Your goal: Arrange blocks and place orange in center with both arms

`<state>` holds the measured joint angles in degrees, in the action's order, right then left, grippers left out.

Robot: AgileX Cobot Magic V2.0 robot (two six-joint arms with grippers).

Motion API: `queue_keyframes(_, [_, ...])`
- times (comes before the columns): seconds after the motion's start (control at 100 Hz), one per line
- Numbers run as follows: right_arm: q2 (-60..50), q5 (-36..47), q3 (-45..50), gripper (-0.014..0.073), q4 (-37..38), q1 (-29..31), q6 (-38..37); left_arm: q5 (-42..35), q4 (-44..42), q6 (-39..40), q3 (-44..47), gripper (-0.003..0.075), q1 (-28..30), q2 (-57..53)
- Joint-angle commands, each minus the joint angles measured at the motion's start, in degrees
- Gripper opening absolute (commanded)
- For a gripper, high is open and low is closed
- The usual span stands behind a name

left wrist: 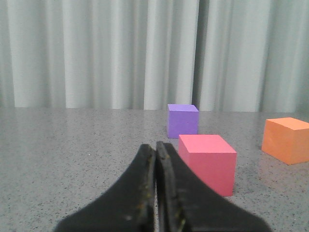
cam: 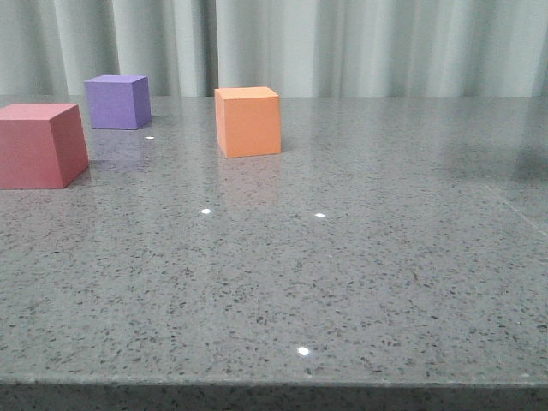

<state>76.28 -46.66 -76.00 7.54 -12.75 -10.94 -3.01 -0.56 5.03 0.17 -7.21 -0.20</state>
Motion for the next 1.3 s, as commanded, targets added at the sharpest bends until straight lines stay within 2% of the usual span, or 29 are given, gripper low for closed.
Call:
queue_keyframes(0.0, [-7.69,6.20,5.41,0.0654,1.06,3.73,-0.23,-4.61,-0.05,0.54,2.39,-0.0020,0.13,-2.11])
queue_keyframes(0.13, [-16.78,7.55,14.76,0.0654,1.06,6.39,-0.23,-4.61,-0.05,0.54,2.39,-0.0020,0.13,-2.11])
queue_keyframes(0.43, [-34.98,10.73,30.25,0.0654,1.06,6.40,-0.23,-4.61,-0.05,0.54,2.39,-0.0020,0.13,-2.11])
queue_keyframes(0.55, [-41.26,14.77,34.72,0.0654,1.06,6.40,-0.23,-4.61,-0.05,0.54,2.39,-0.0020,0.13,-2.11])
queue_keyframes(0.72, [-44.46,21.60,38.23,0.0654,1.06,6.40,-0.23,-4.61,-0.05,0.54,2.39,-0.0020,0.13,-2.11])
queue_keyframes(0.83, [-44.40,22.75,38.35,0.0631,1.06,6.40,-0.23,-4.61,-0.05,0.54,2.39,-0.0020,0.13,-2.11])
queue_keyframes(0.94, [-44.40,23.57,38.35,0.0482,1.06,6.40,-0.23,-4.61,-0.05,0.54,2.39,-0.0020,0.13,-2.11])
queue_keyframes(1.11, [-44.40,23.80,38.35,0.0068,1.06,6.40,-0.23,-4.61,-0.05,0.54,2.39,-0.0020,0.13,-2.11])
queue_keyframes(1.18, [-44.40,23.74,38.35,-0.0072,1.06,6.40,-0.23,-4.61,-0.05,0.54,2.39,-0.0020,0.13,-2.11])
queue_keyframes(1.29, [-44.40,23.75,38.35,-0.0069,1.04,6.40,-0.23,-4.61,-0.05,0.54,2.39,-0.0020,0.13,-2.11])
